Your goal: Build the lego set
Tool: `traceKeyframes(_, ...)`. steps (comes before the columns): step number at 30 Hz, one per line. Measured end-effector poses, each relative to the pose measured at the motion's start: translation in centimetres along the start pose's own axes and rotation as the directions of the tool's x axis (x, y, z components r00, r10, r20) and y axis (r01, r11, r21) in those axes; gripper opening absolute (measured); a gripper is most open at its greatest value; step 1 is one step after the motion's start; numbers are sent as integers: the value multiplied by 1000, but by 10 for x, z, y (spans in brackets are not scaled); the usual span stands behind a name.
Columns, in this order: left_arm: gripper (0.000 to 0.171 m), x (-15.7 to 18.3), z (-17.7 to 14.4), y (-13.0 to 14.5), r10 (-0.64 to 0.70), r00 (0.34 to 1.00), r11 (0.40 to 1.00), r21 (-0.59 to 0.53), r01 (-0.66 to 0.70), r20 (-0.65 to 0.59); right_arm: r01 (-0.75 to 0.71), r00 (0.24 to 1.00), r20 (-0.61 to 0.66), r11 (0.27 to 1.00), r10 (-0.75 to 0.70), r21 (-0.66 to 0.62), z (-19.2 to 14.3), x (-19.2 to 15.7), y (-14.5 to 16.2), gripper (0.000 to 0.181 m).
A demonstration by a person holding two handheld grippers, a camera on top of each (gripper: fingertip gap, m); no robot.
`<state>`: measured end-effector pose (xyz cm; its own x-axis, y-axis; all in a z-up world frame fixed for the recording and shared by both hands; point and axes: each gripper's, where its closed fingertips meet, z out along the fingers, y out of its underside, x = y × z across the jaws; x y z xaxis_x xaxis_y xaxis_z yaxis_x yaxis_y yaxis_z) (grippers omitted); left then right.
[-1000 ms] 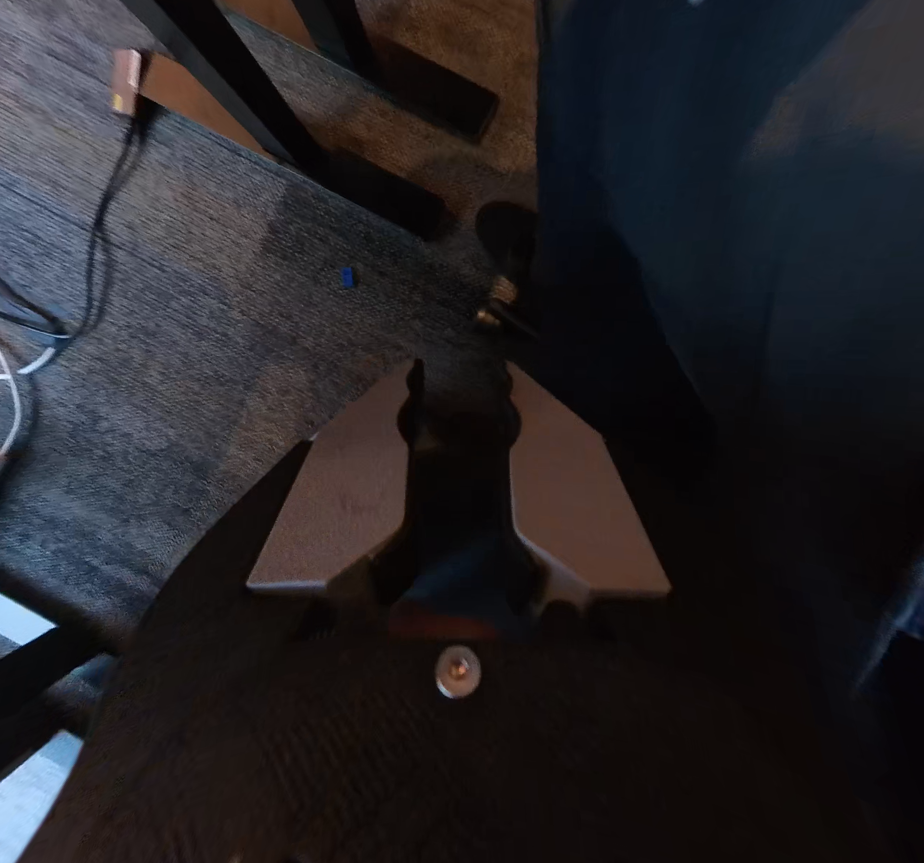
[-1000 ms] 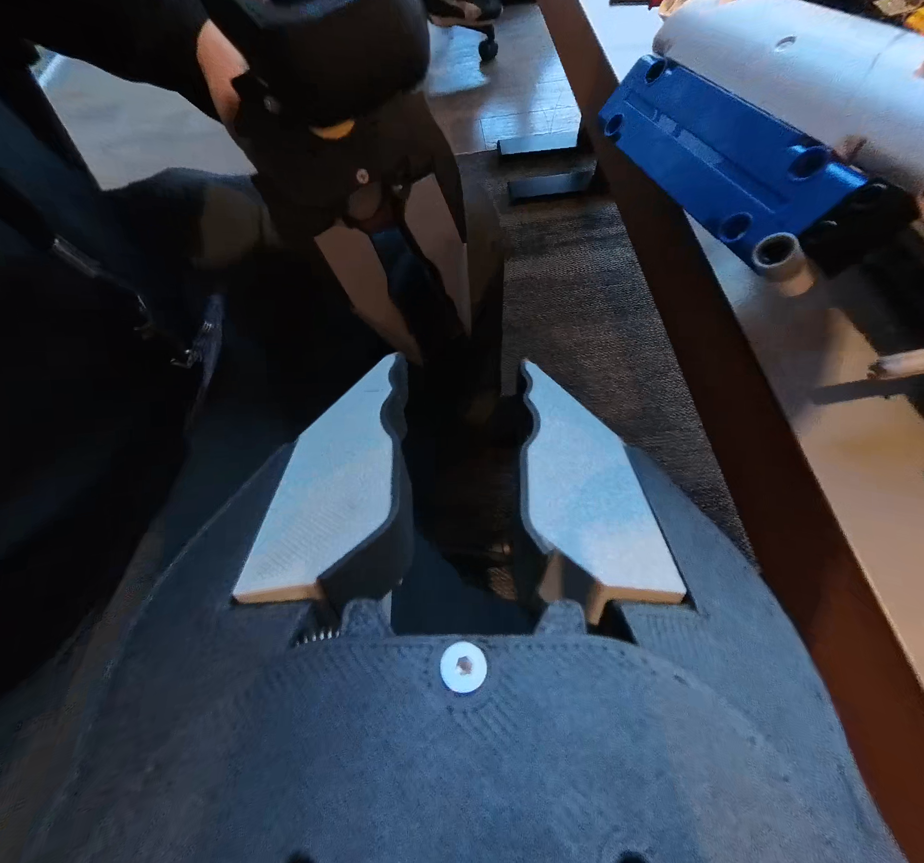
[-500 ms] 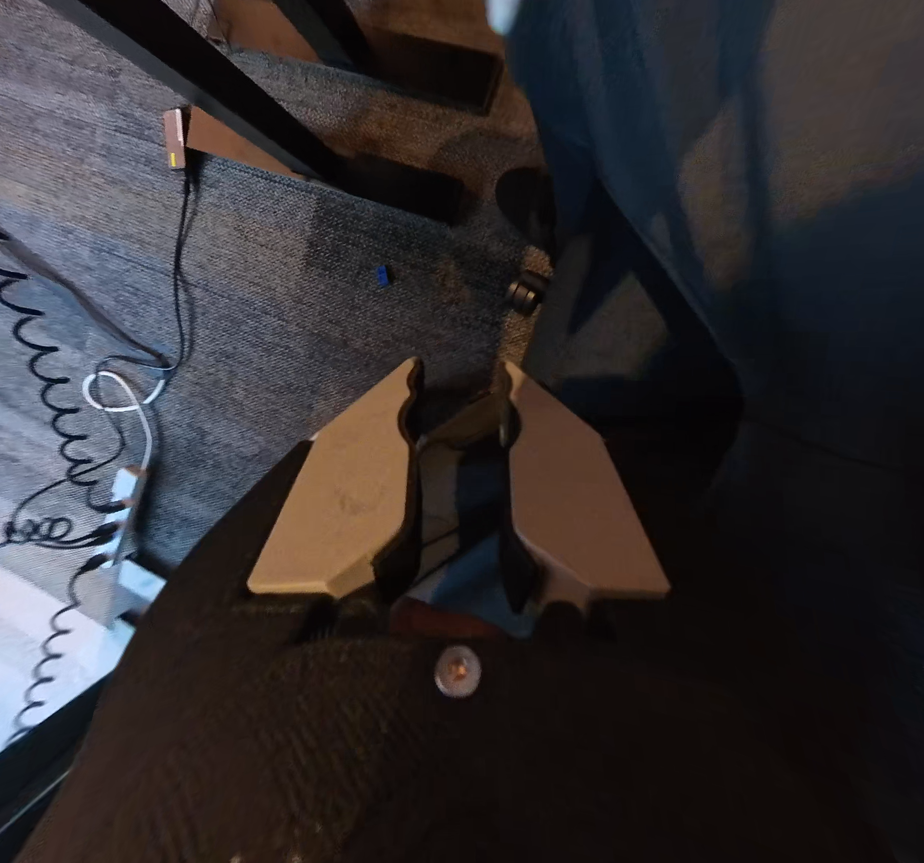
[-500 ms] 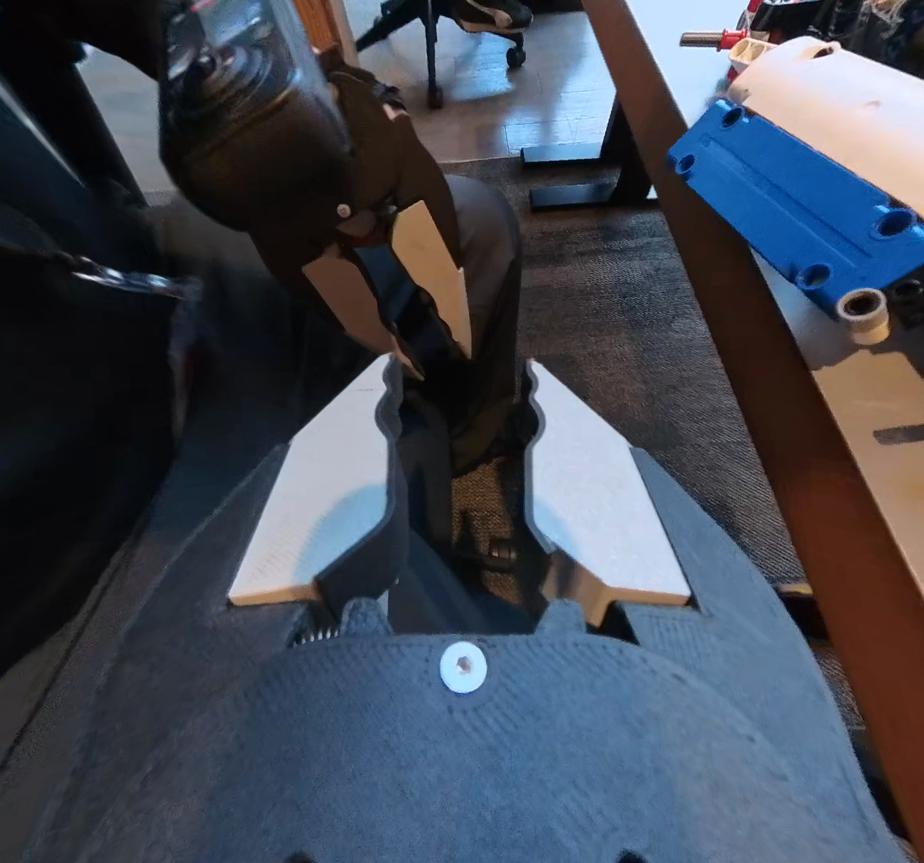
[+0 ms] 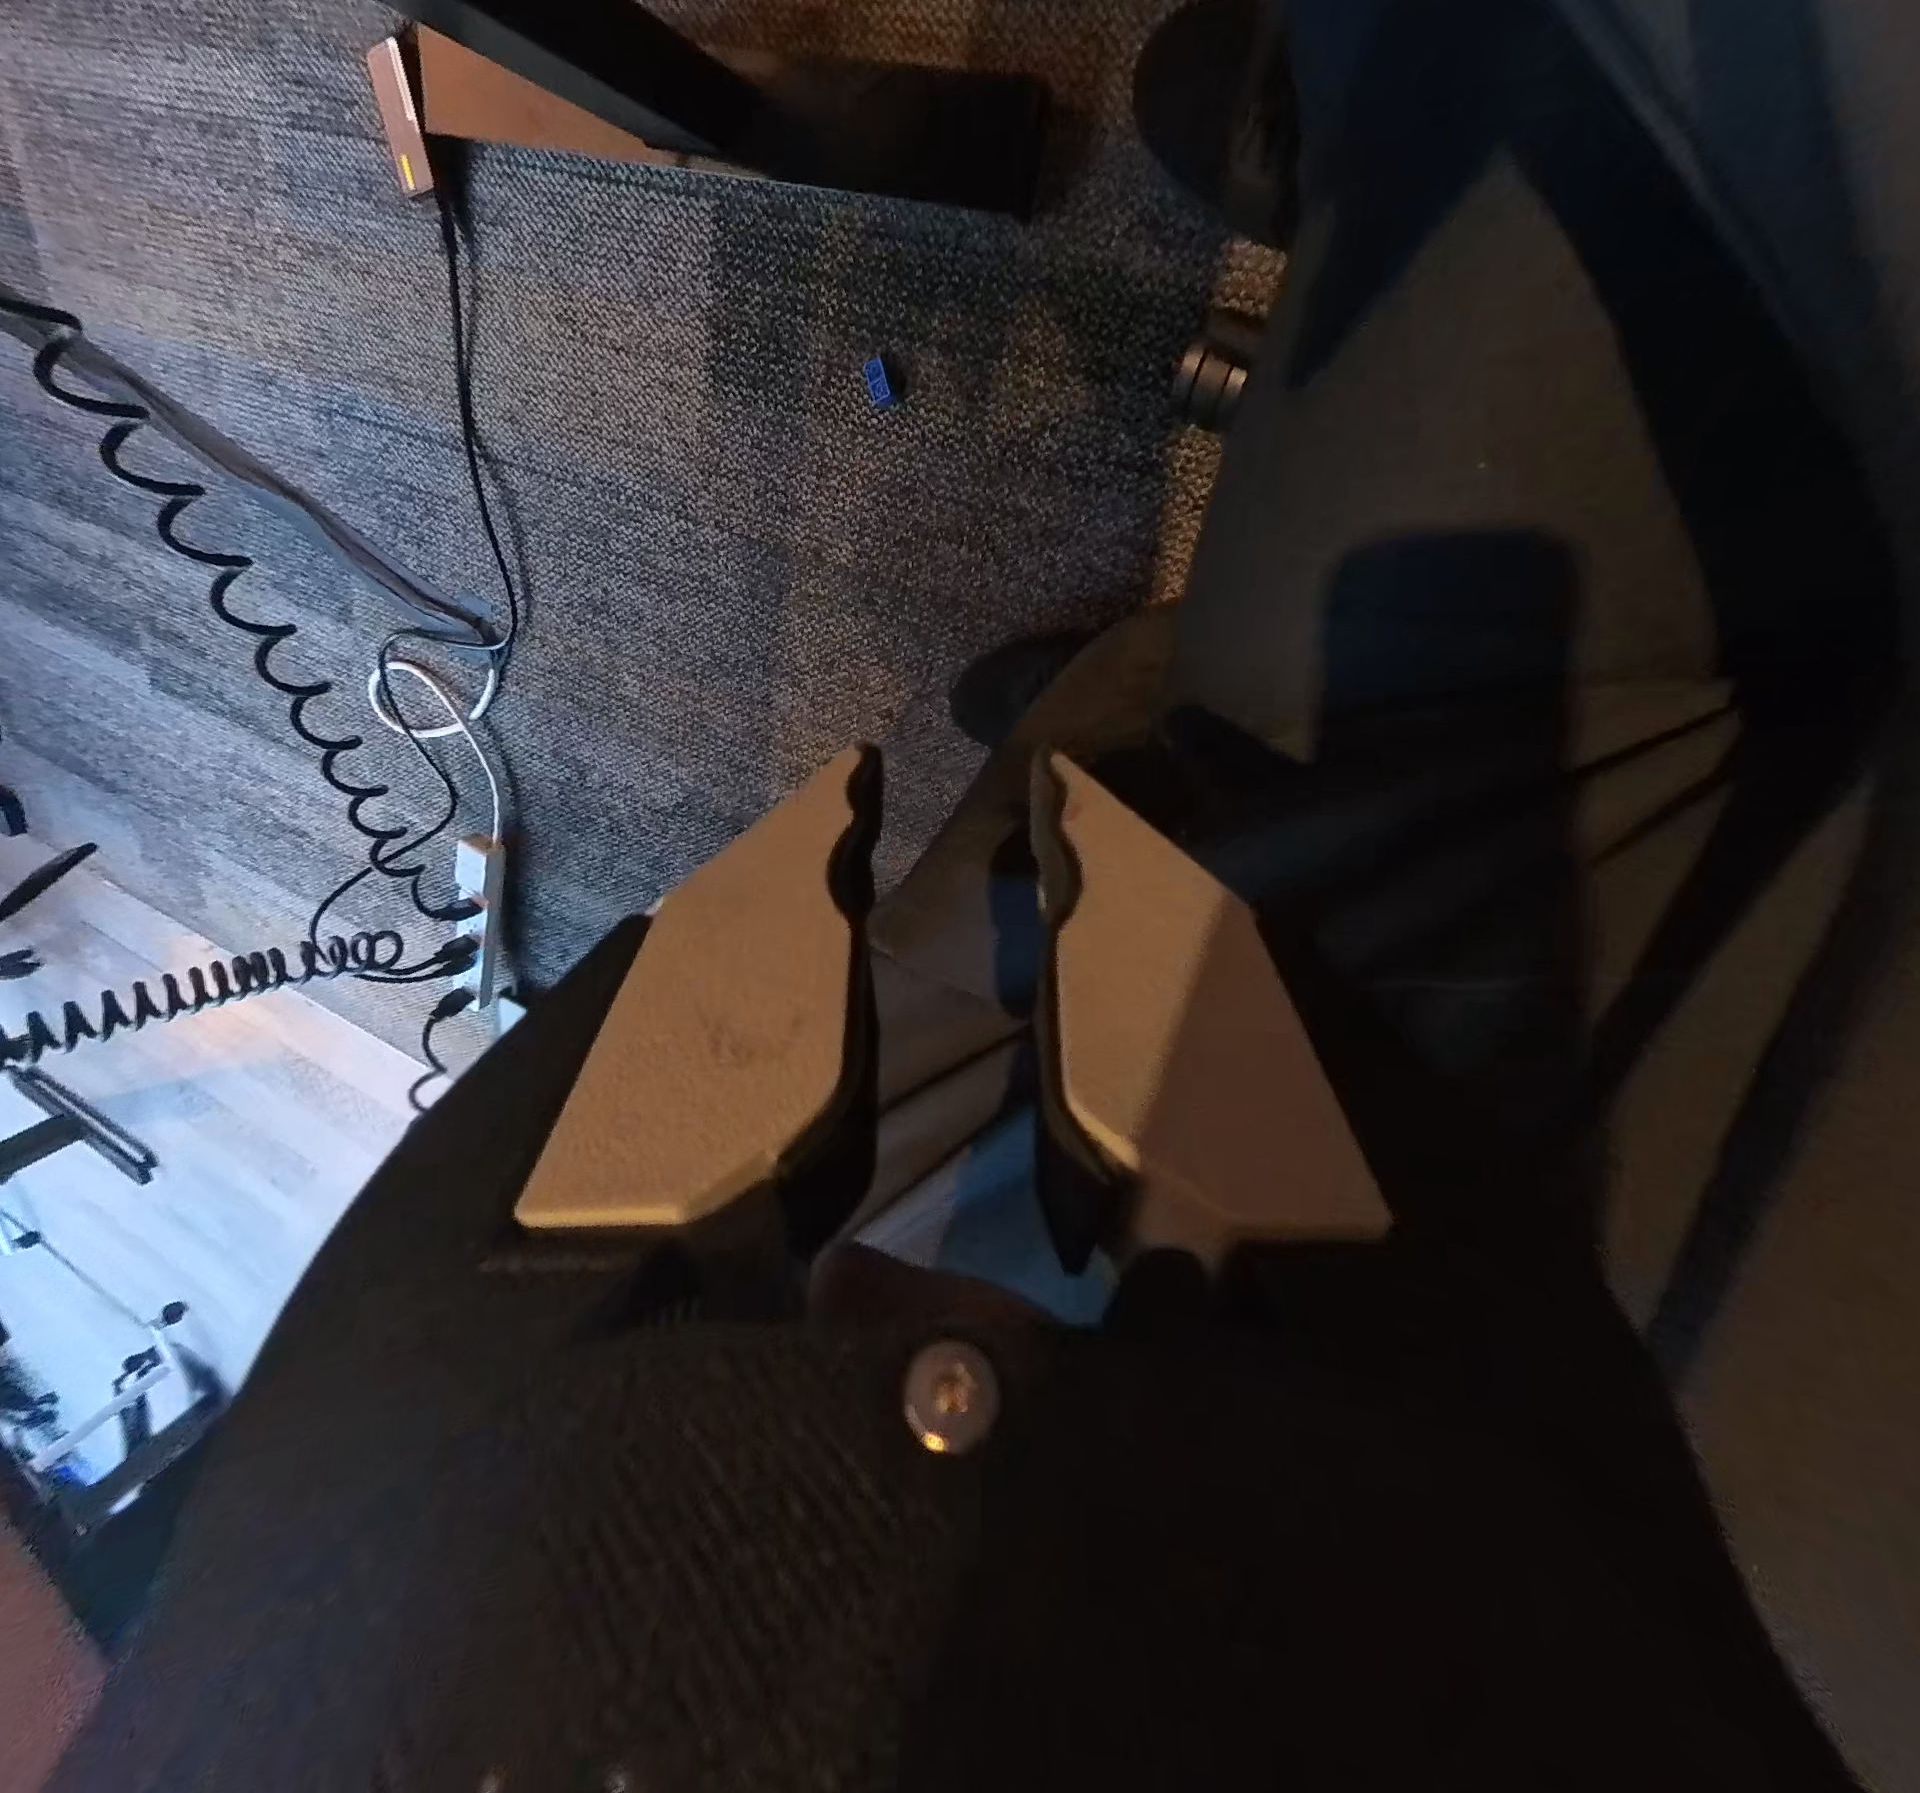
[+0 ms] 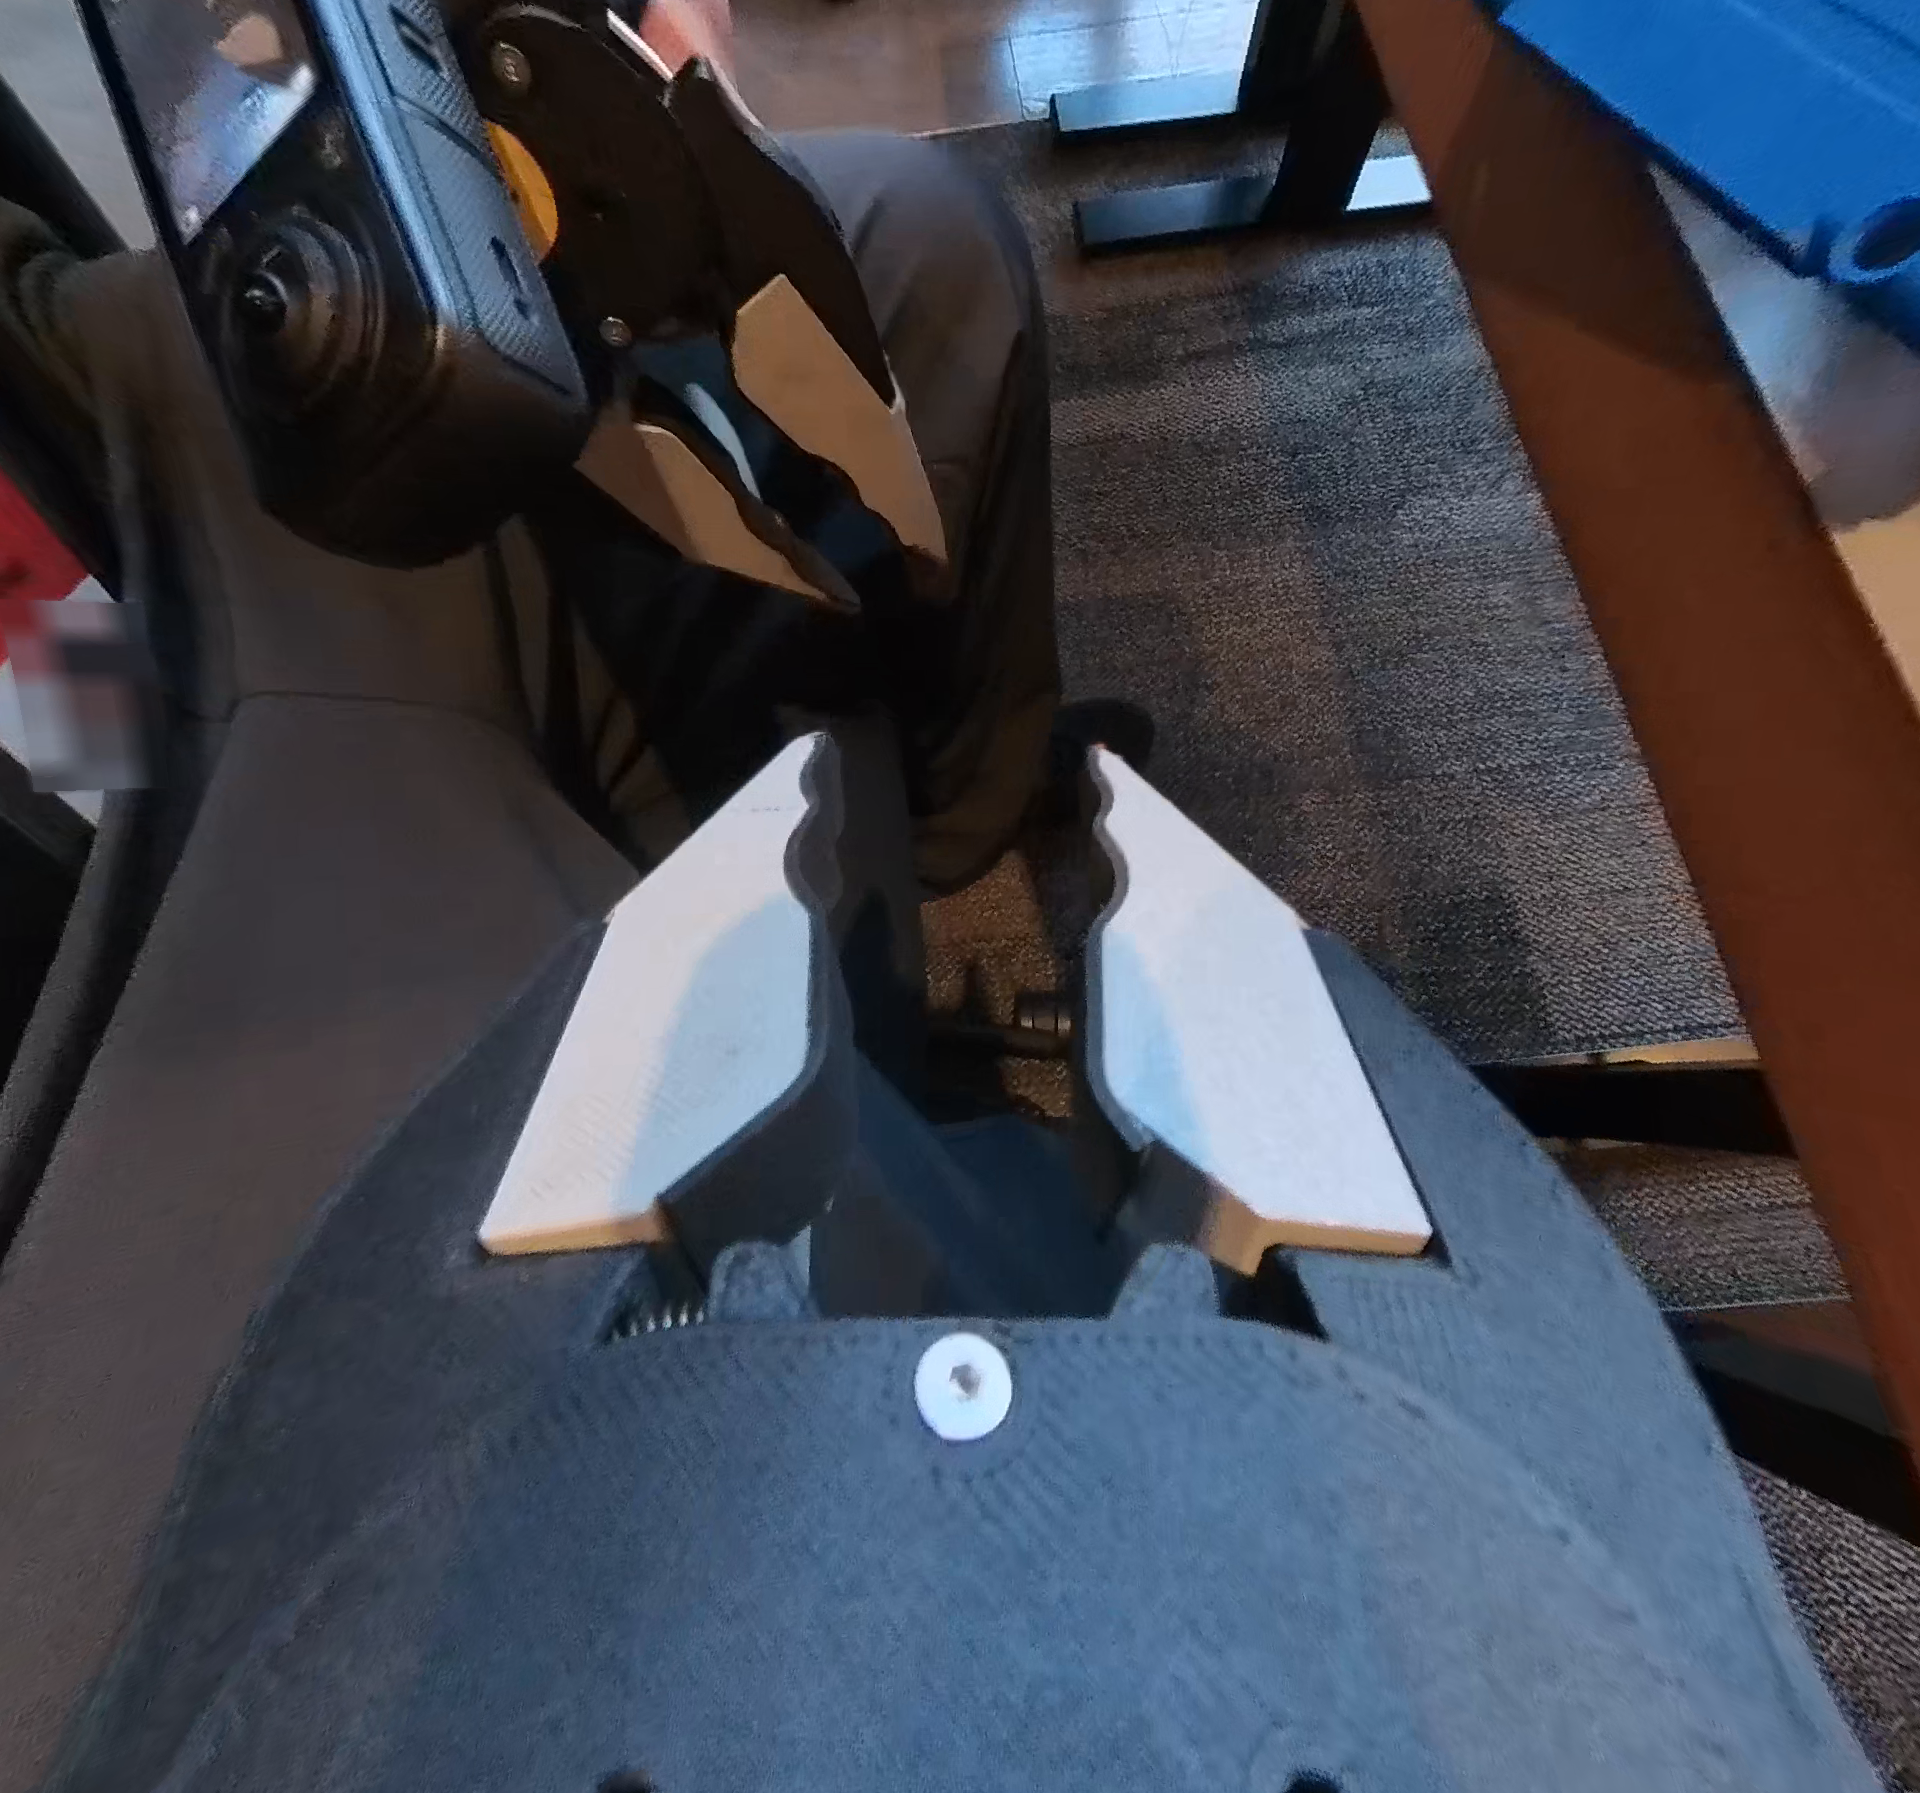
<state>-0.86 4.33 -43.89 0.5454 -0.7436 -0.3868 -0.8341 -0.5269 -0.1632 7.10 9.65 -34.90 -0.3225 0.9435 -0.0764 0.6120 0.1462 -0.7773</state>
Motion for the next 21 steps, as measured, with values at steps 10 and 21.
traceKeyframes(10,29,14,4,5,41,997,998,-51,-44,-70,-7,994,113,1000,10,-28,11,-20,4,46)
traceKeyframes(21,30,11,19,10,-86,977,996,-47,78,-196,6,988,151,994,-23,112,7,-25,-23,43)
